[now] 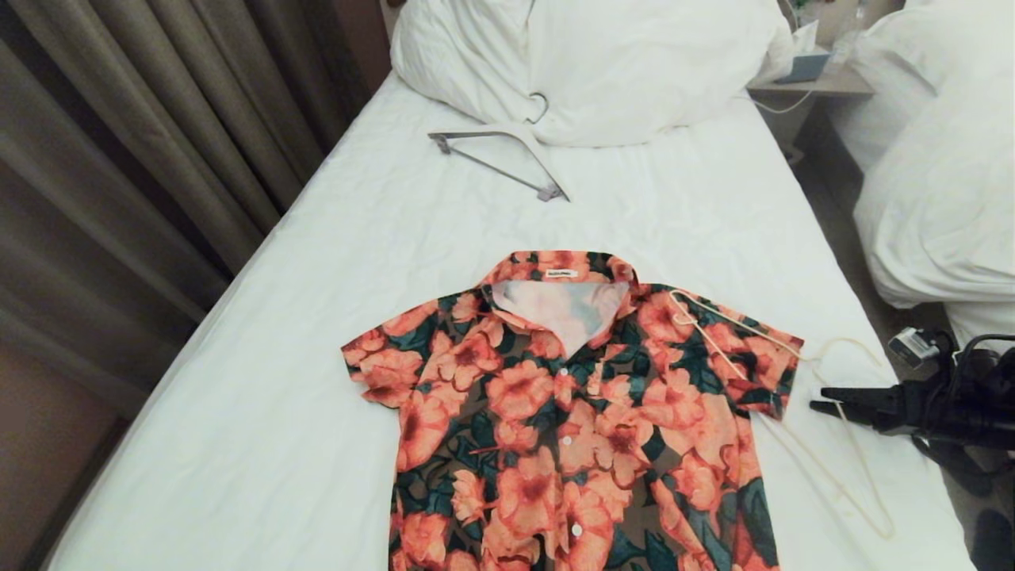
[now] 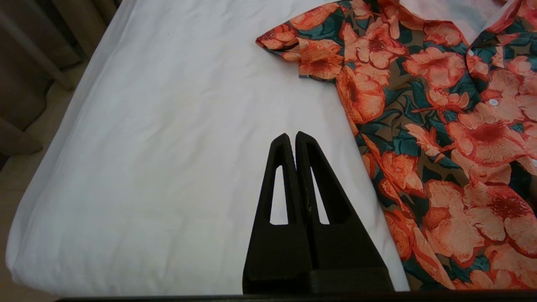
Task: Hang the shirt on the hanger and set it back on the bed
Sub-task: Lift the shirt and hanger
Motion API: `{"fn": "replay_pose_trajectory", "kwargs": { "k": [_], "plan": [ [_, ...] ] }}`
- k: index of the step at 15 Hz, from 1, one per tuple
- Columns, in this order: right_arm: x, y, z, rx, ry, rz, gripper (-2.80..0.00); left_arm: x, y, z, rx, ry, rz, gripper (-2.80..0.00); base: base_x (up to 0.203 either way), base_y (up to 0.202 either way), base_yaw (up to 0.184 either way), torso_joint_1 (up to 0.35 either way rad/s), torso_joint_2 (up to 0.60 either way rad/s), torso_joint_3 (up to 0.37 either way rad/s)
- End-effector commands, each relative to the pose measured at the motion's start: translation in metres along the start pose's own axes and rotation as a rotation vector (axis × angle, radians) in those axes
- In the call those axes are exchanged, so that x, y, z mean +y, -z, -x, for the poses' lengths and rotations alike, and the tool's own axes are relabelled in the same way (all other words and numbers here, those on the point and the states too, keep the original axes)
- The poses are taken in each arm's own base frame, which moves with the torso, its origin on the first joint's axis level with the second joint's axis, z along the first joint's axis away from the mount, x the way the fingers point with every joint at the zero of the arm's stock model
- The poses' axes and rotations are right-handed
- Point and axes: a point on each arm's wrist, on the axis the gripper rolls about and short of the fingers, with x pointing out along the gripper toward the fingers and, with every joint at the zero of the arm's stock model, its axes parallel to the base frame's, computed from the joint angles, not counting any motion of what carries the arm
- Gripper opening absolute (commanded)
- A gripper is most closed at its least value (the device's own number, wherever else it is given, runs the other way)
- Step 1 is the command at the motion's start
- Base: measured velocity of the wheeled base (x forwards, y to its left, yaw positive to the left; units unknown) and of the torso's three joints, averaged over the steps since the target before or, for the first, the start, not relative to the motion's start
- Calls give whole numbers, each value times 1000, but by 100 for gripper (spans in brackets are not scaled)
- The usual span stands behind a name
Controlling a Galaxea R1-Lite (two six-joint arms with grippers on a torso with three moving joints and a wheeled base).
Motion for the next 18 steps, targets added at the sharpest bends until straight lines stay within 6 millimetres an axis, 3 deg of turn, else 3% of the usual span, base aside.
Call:
{"fn": "replay_pose_trajectory", "kwargs": {
  "k": [1, 7, 14, 15, 18],
  "plan": [
    [0, 1, -4, 5, -12, 1, 0, 0, 0, 0, 1, -1, 0, -280, 0, 0, 0, 0, 0, 0],
    [1, 1, -20, 35, -36, 34, 0, 0, 0, 0, 0, -1, 0, -280, 0, 0, 0, 0, 0, 0],
    [-8, 8, -23, 22, -27, 107, 0, 0, 0, 0, 1, -1, 0, -280, 0, 0, 0, 0, 0, 0],
    [-6, 7, -23, 22, -27, 108, -280, 0, 0, 0, 1, -1, 0, -280, 0, 0, 0, 0, 0, 0],
    [-1, 4, -16, 10, -17, 117, -280, 0, 0, 0, 1, -1, 0, -280, 0, 0, 0, 0, 0, 0]
  ]
}}
